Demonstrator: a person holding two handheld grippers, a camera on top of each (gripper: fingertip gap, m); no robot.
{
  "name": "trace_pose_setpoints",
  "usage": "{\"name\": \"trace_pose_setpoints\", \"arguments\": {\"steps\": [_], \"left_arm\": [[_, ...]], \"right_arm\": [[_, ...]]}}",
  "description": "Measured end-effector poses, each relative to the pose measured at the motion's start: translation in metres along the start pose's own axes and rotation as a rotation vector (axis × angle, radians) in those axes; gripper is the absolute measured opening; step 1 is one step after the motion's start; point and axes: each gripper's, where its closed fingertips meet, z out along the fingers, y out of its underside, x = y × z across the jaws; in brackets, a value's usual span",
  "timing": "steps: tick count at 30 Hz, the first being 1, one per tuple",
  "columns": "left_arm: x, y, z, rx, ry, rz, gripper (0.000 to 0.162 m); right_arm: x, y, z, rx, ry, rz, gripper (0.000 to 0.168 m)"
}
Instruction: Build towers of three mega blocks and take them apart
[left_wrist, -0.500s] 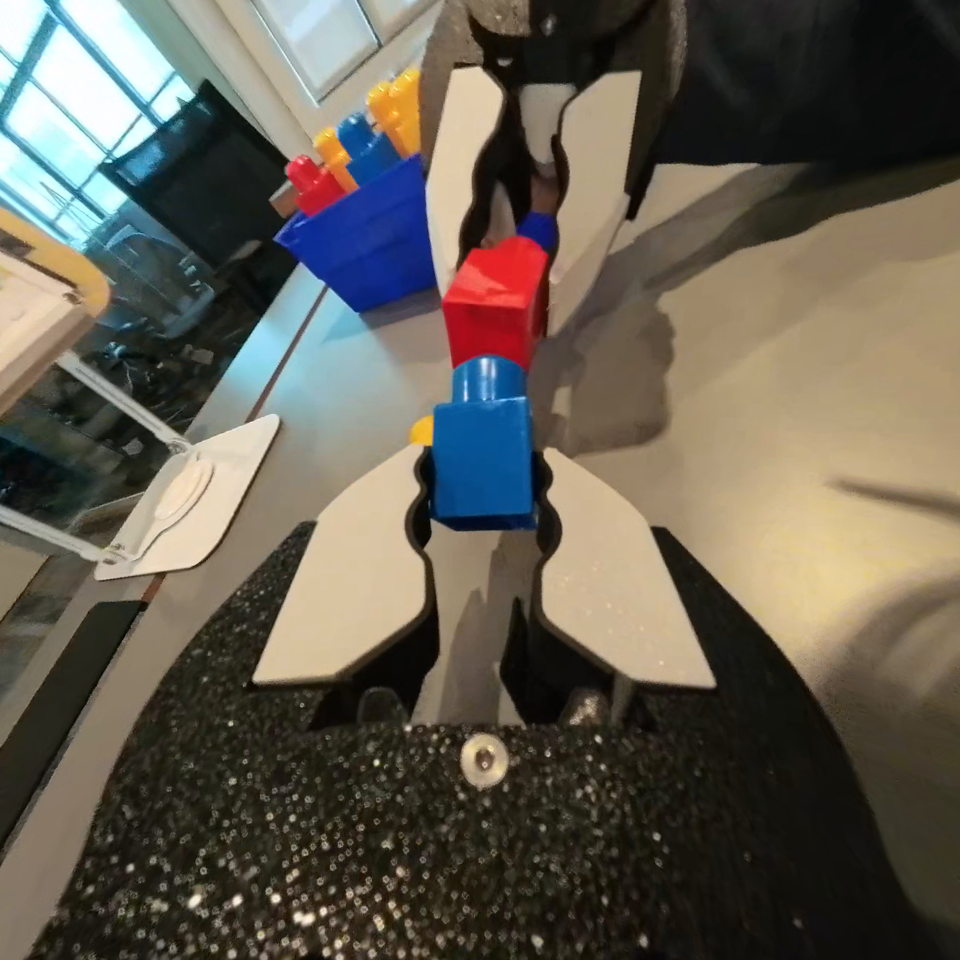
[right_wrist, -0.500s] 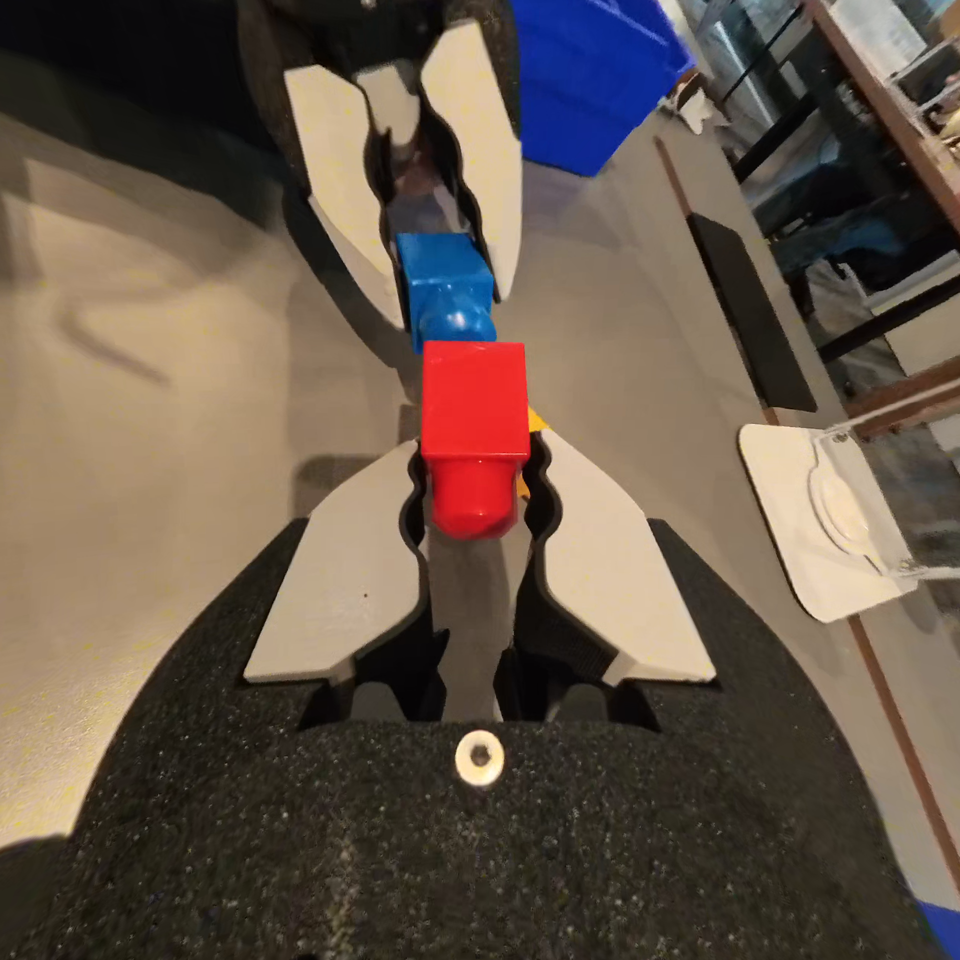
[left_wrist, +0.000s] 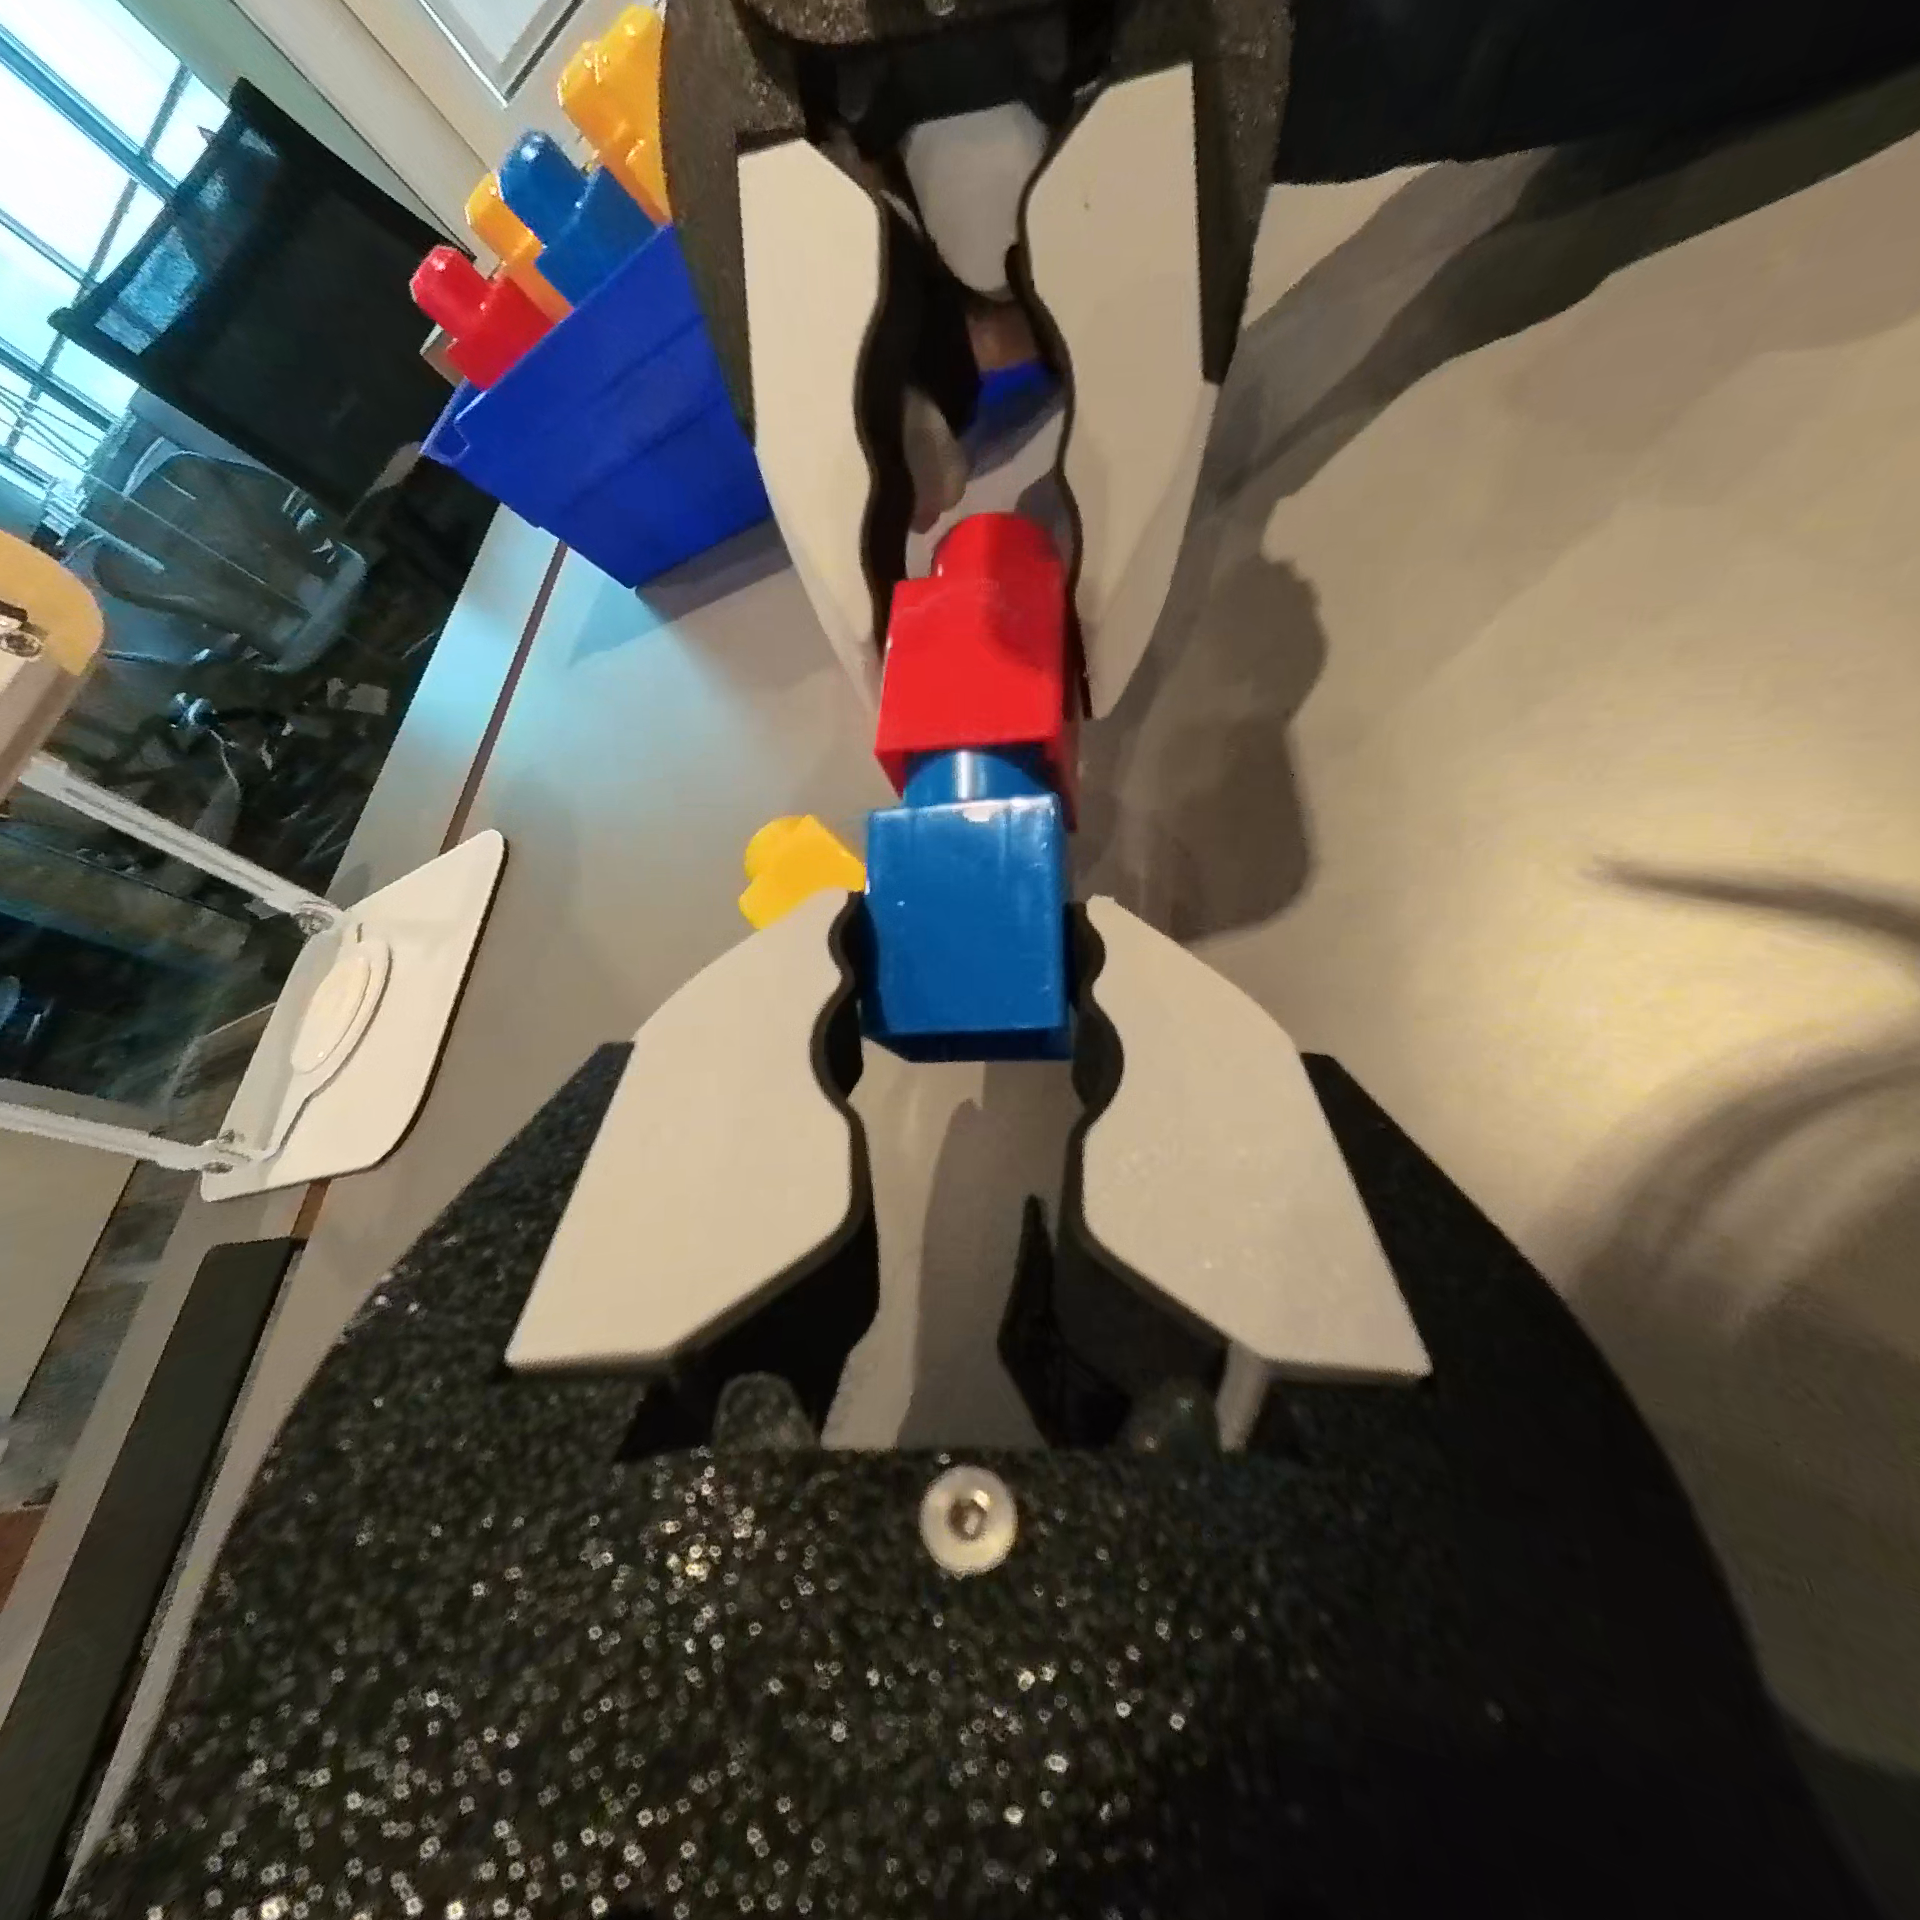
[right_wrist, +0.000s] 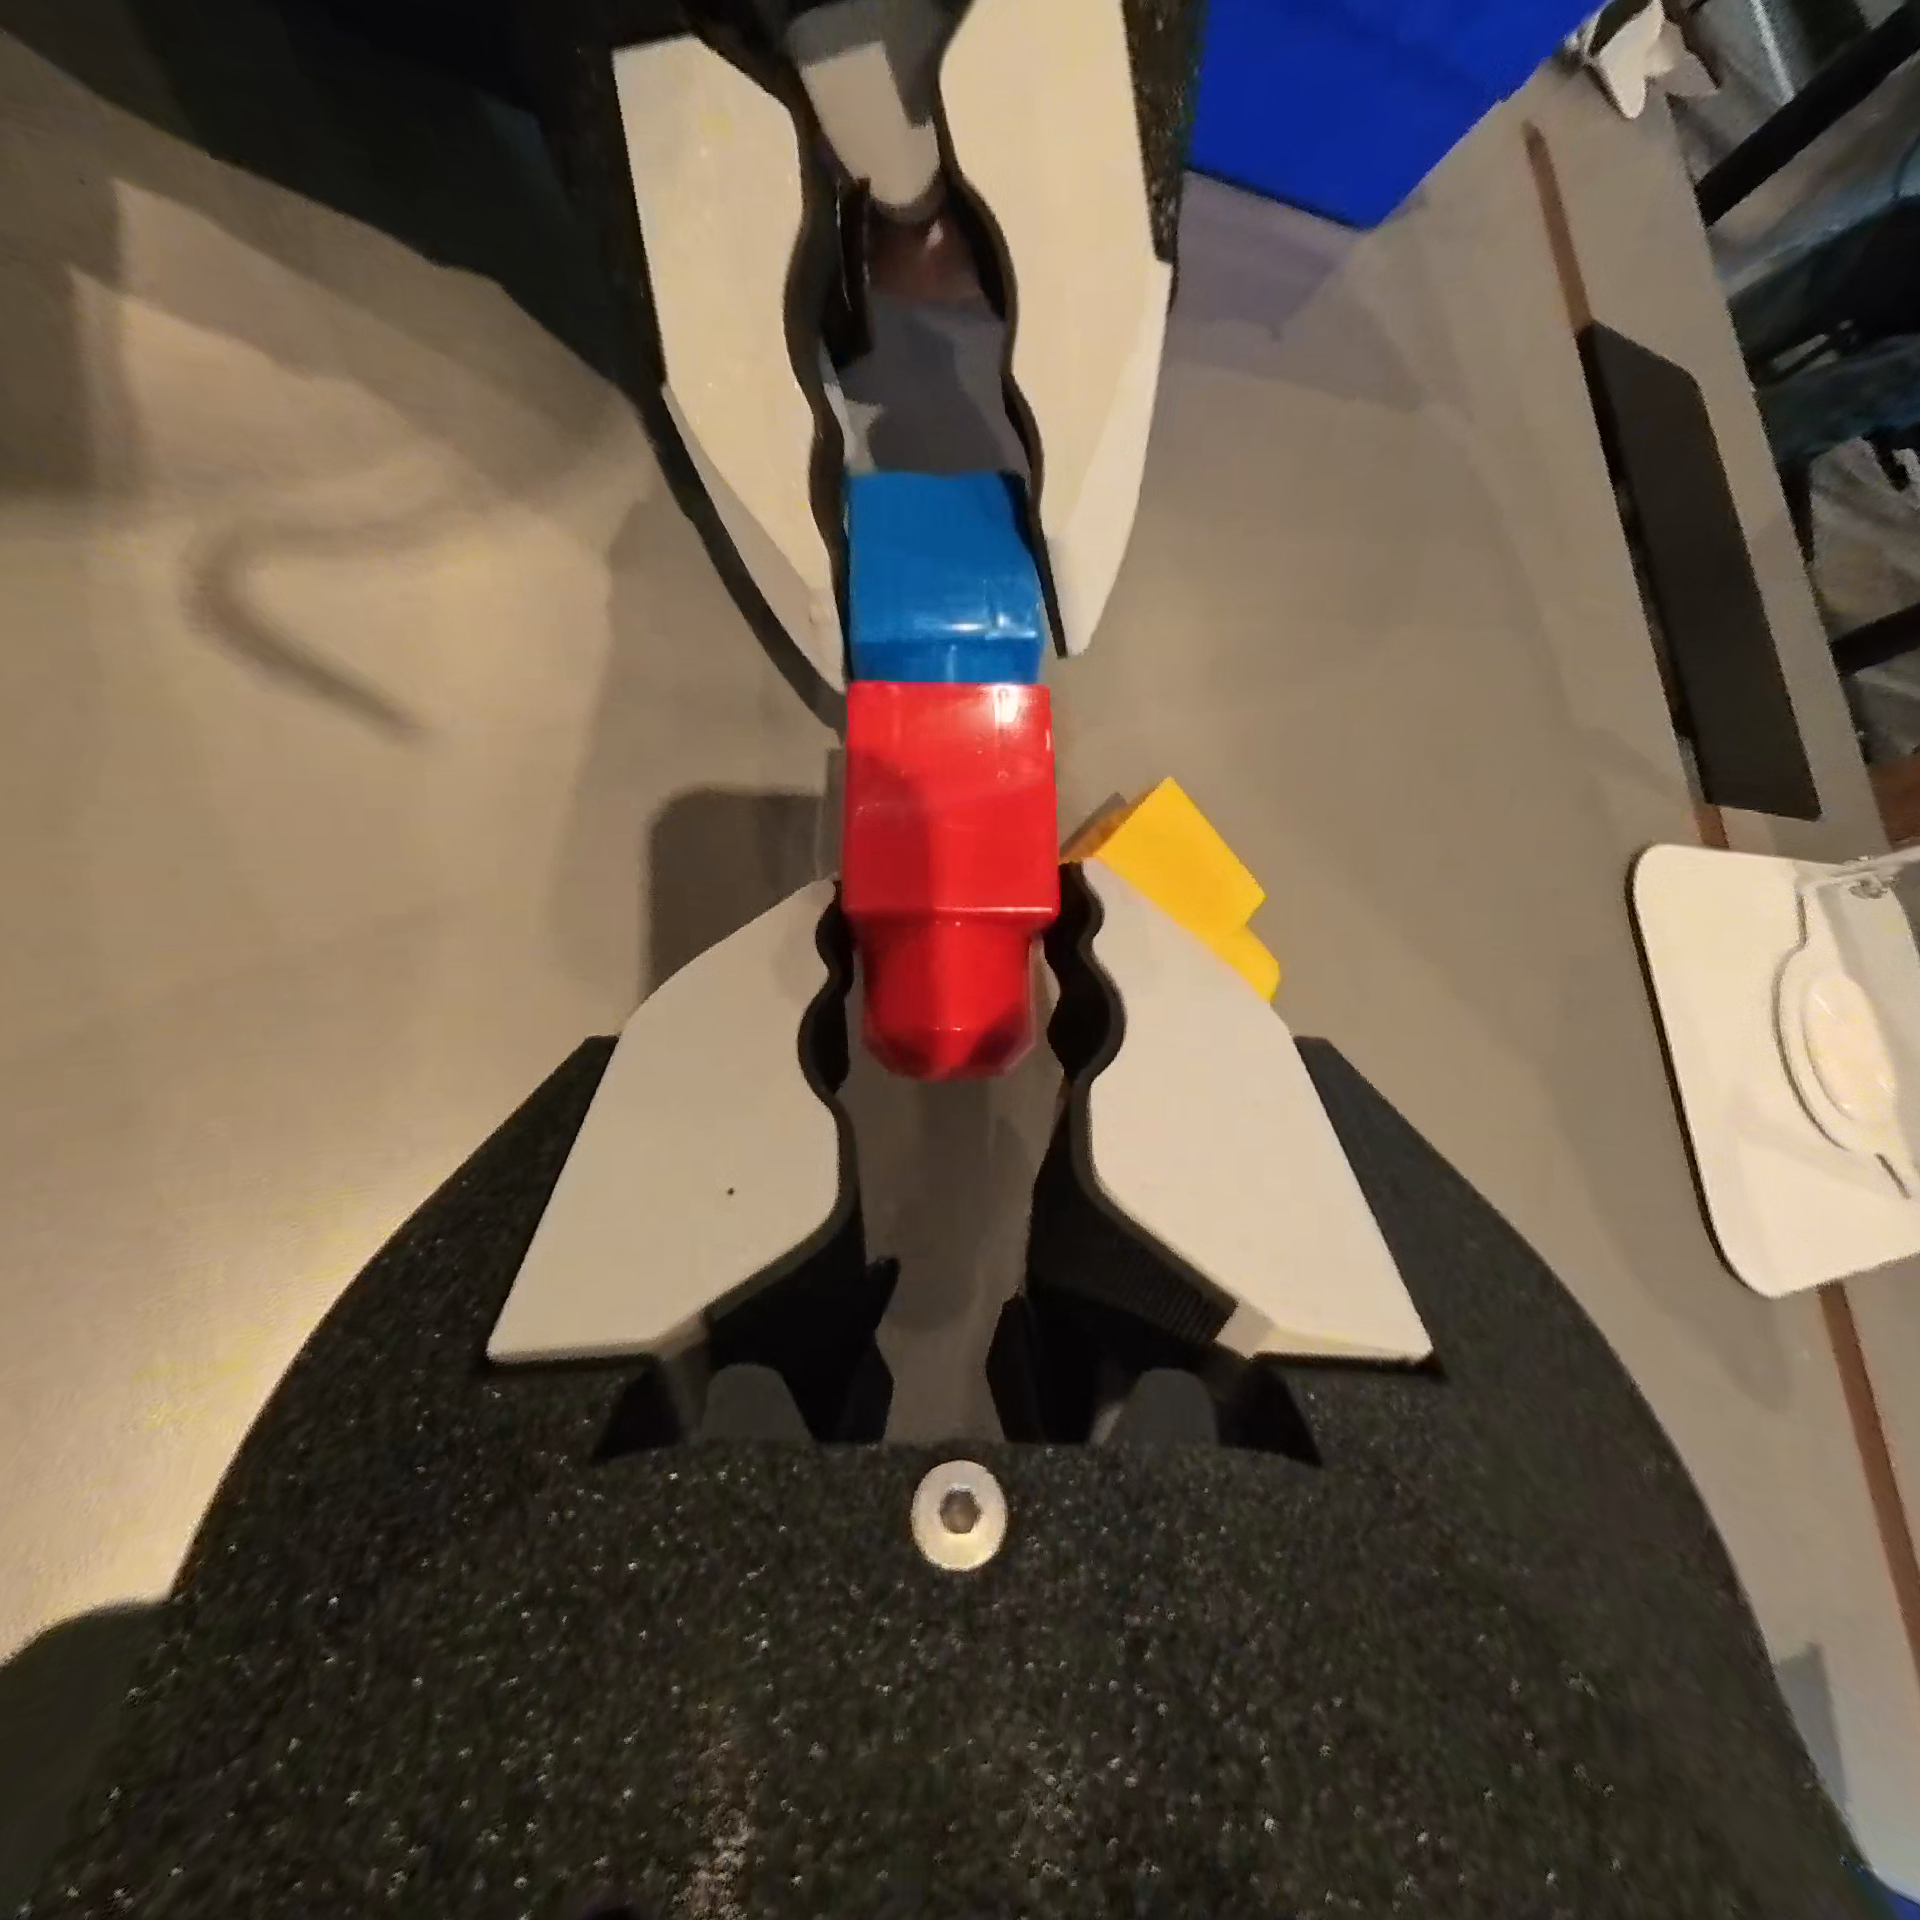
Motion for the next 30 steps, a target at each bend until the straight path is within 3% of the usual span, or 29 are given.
{"name": "trace_pose_setpoints", "arguments": {"steps": [1, 10, 20, 27, 30], "left_arm": [[0.0, 0.001, 0.001, -0.007, -0.002, 0.002, 0.037], [-0.002, 0.0, 0.002, -0.029, -0.018, -0.045, 0.036], [0.012, -0.017, 0.006, -0.04, 0.001, 0.114, 0.036], [-0.001, -0.011, 0.0, -0.06, -0.068, 0.069, 0.036], [-0.009, -0.004, 0.001, -0.128, -0.136, 0.088, 0.051]], "right_arm": [[0.0, 0.001, 0.001, -0.013, 0.006, -0.007, 0.036], [0.006, 0.003, 0.002, -0.037, 0.051, -0.039, 0.036], [-0.003, 0.025, 0.018, -0.189, 0.02, -0.121, 0.037], [0.003, 0.011, 0.012, -0.091, 0.045, -0.071, 0.036], [0.005, 0.011, 0.011, -0.081, 0.054, -0.065, 0.036]]}}
